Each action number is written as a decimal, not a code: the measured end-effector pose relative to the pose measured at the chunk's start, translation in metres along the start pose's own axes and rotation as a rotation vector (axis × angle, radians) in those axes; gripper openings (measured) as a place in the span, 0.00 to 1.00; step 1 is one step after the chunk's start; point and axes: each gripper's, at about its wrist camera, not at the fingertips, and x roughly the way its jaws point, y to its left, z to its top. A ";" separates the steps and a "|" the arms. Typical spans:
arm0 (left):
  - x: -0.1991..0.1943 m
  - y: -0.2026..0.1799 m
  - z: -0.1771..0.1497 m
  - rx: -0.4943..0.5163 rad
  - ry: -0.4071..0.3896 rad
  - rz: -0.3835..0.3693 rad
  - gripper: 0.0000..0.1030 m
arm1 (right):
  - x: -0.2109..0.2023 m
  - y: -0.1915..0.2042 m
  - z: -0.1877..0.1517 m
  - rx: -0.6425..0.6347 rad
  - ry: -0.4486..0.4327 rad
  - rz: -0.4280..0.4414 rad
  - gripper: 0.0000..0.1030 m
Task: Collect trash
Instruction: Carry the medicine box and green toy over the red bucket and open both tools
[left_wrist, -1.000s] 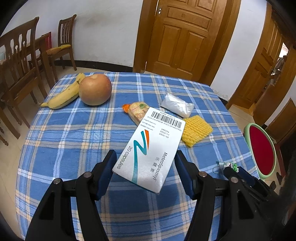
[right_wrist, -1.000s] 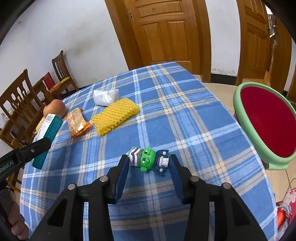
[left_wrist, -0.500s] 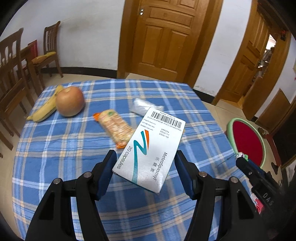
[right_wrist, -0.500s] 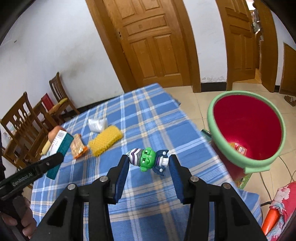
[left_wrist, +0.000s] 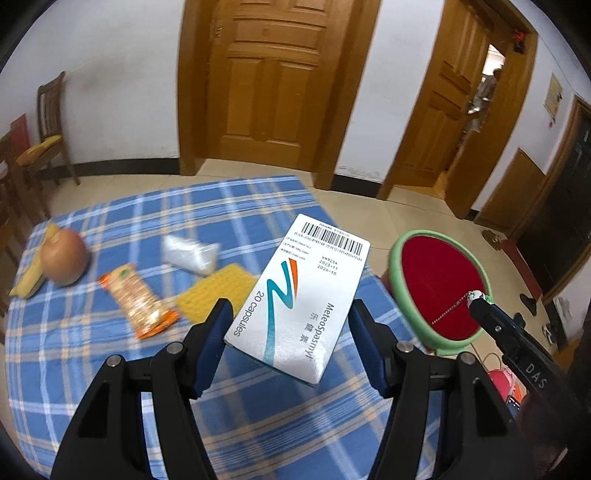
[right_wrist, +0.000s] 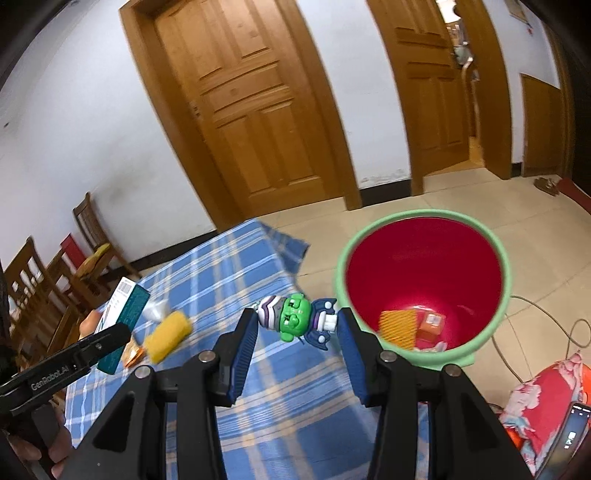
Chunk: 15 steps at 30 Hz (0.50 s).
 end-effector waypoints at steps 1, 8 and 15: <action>0.003 -0.007 0.002 0.010 0.002 -0.009 0.63 | 0.000 -0.004 0.001 0.006 -0.002 -0.006 0.46; 0.024 -0.044 0.012 0.059 0.027 -0.050 0.63 | 0.005 -0.044 0.006 0.067 0.004 -0.058 0.46; 0.042 -0.084 0.016 0.110 0.038 -0.081 0.63 | 0.016 -0.079 0.007 0.116 0.033 -0.099 0.46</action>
